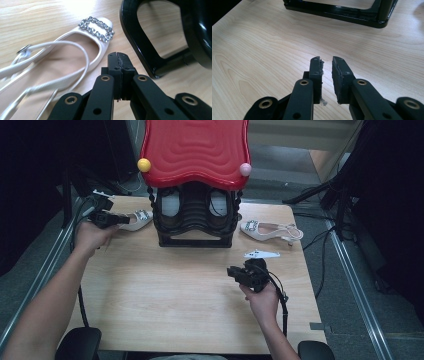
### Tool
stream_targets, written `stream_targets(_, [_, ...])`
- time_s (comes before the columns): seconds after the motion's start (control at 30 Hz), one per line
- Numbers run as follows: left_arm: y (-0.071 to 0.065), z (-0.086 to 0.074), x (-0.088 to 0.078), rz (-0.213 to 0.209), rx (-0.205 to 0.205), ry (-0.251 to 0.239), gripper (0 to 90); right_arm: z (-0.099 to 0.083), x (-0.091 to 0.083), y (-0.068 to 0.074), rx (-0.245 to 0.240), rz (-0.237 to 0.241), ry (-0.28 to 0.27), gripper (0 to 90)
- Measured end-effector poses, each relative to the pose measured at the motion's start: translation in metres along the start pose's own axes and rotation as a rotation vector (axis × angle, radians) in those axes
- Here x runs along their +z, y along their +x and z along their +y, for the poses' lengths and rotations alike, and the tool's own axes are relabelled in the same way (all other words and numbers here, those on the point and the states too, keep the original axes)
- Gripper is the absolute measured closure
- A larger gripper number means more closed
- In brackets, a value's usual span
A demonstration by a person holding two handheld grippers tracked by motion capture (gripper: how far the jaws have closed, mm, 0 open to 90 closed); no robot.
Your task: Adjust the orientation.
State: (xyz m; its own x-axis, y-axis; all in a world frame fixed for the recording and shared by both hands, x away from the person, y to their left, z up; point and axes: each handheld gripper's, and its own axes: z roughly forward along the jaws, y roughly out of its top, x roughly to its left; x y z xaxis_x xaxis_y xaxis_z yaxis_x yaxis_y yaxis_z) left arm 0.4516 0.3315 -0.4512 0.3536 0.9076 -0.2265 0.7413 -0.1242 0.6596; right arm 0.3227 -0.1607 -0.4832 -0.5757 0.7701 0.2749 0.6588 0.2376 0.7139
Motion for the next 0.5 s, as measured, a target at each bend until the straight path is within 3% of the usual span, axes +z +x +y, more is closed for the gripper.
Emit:
stream_targets(0.13, [0.009, -0.011, -0.014, 0.012, 0.006, 0.006, 90.0, 0.002, 0.003, 0.001, -0.004, 0.008, 0.004, 80.0])
stream_targets(0.5, [0.039, -0.047, -0.041, 0.044, -0.070, -0.039, 90.0, 0.007, 0.013, 0.006, -0.027, 0.031, 0.021, 79.8])
